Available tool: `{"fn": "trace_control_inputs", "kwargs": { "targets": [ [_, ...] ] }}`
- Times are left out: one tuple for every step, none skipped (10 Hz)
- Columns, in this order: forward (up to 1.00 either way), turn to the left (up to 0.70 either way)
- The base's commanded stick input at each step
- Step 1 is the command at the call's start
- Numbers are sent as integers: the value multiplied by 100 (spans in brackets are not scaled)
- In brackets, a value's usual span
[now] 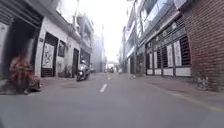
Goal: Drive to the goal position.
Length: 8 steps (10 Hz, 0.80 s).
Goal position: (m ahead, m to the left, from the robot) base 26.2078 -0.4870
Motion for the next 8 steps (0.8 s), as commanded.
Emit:
{"fn": "trace_control_inputs", "kwargs": {
  "targets": [
    [100,0],
    [100,0],
    [100,0],
    [100,7],
    [100,15],
    [100,4],
    [100,1],
    [100,0]
  ]
}}
